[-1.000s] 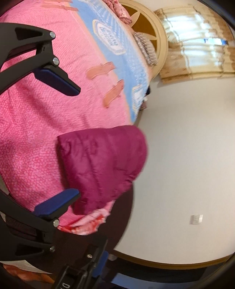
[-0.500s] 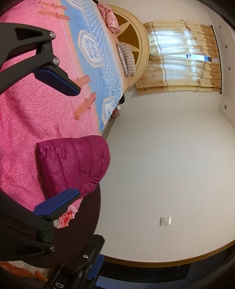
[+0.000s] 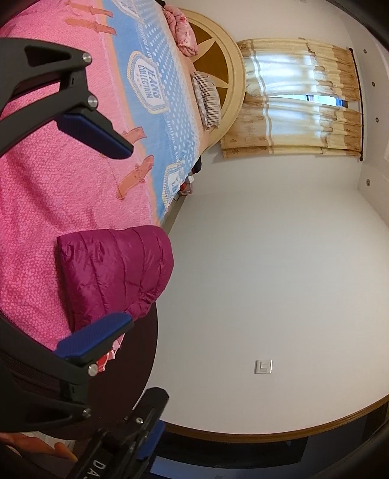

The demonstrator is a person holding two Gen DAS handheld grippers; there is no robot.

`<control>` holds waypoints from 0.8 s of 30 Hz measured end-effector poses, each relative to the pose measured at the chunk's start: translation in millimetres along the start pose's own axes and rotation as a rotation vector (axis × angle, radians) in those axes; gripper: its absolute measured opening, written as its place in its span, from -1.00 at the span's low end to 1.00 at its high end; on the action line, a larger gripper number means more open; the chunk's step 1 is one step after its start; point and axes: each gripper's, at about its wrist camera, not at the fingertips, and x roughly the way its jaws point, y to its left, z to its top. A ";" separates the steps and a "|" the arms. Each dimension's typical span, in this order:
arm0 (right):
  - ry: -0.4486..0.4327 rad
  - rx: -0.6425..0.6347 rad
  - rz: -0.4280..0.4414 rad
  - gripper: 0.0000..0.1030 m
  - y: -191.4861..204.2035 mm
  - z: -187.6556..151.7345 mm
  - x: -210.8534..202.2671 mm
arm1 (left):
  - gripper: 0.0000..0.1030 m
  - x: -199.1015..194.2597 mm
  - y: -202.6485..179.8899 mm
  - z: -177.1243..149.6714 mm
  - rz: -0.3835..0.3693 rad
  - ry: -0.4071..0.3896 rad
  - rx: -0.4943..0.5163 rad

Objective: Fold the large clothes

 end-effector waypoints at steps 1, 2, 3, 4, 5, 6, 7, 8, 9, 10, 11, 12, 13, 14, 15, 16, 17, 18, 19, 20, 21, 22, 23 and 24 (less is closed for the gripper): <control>-0.002 -0.002 0.000 0.54 0.0 -0.2 0.0 | 1.00 -0.2 0.0 0.0 0.001 0.000 -0.002; -0.003 -0.005 -0.001 0.54 0.3 -0.8 -0.4 | 1.00 -0.1 0.3 0.2 0.002 0.001 -0.003; -0.002 -0.008 -0.002 0.55 0.8 -1.0 -0.2 | 1.00 0.1 0.7 0.2 0.003 0.002 -0.004; -0.001 -0.009 -0.002 0.55 1.2 -1.7 -0.2 | 1.00 0.0 0.7 0.3 0.004 0.003 -0.004; 0.002 -0.009 -0.002 0.55 1.5 -2.4 0.1 | 1.00 -0.2 0.8 0.2 0.004 0.003 -0.003; 0.006 -0.008 -0.001 0.55 1.6 -2.9 0.8 | 1.00 -0.2 0.9 0.2 0.004 0.003 -0.003; 0.008 -0.007 0.000 0.55 2.1 -3.3 0.4 | 1.00 -0.2 0.8 0.2 0.003 0.004 -0.001; 0.012 -0.006 0.002 0.55 2.2 -3.8 0.8 | 1.00 0.0 0.7 0.3 0.005 0.004 0.000; 0.015 -0.005 0.003 0.55 2.5 -4.1 0.9 | 1.00 0.1 1.0 0.2 0.006 0.004 0.000; 0.017 -0.005 0.004 0.55 2.6 -3.9 1.6 | 1.00 0.1 1.0 0.0 0.005 0.004 -0.001; 0.018 -0.005 0.005 0.55 2.1 -4.0 1.9 | 1.00 0.1 1.4 0.1 0.003 0.005 -0.002; 0.020 -0.004 0.004 0.55 1.9 -4.2 2.1 | 1.00 -0.1 1.8 0.2 0.002 0.004 -0.004; 0.019 -0.003 0.004 0.55 1.7 -4.1 1.9 | 1.00 -0.2 1.9 0.1 0.005 0.004 -0.003; 0.018 -0.003 0.004 0.55 1.7 -4.1 1.5 | 1.00 -0.2 2.2 0.2 0.006 0.003 -0.004; 0.018 -0.004 0.003 0.55 1.5 -3.9 1.8 | 1.00 -0.3 2.6 0.3 0.008 0.003 -0.005; 0.018 -0.004 0.003 0.55 1.5 -3.6 2.2 | 1.00 -0.5 3.3 0.2 0.008 0.003 -0.007; 0.017 -0.004 0.003 0.55 1.3 -3.5 2.5 | 1.00 -0.4 3.8 0.2 0.007 0.004 -0.008; 0.017 -0.002 0.002 0.55 1.1 -3.7 2.5 | 1.00 -0.3 4.0 0.0 0.007 0.004 -0.007; 0.017 -0.001 0.003 0.55 1.3 -3.7 2.2 | 1.00 -0.3 4.1 0.1 0.008 0.003 -0.006; 0.017 0.000 0.003 0.55 1.2 -3.9 2.3 | 1.00 -0.3 4.1 0.2 0.008 0.004 -0.005; 0.017 0.000 0.002 0.55 1.5 -4.0 2.2 | 1.00 -0.2 4.7 0.2 0.009 0.005 -0.003; 0.016 -0.002 0.002 0.55 1.4 -4.1 2.2 | 1.00 -0.2 4.6 0.3 0.009 0.005 -0.003; 0.016 -0.002 0.002 0.55 1.3 -4.2 2.2 | 1.00 -0.1 5.0 0.5 0.010 0.005 -0.003; 0.015 -0.001 0.002 0.55 1.0 -4.3 2.0 | 1.00 0.0 5.3 0.5 0.011 0.005 -0.003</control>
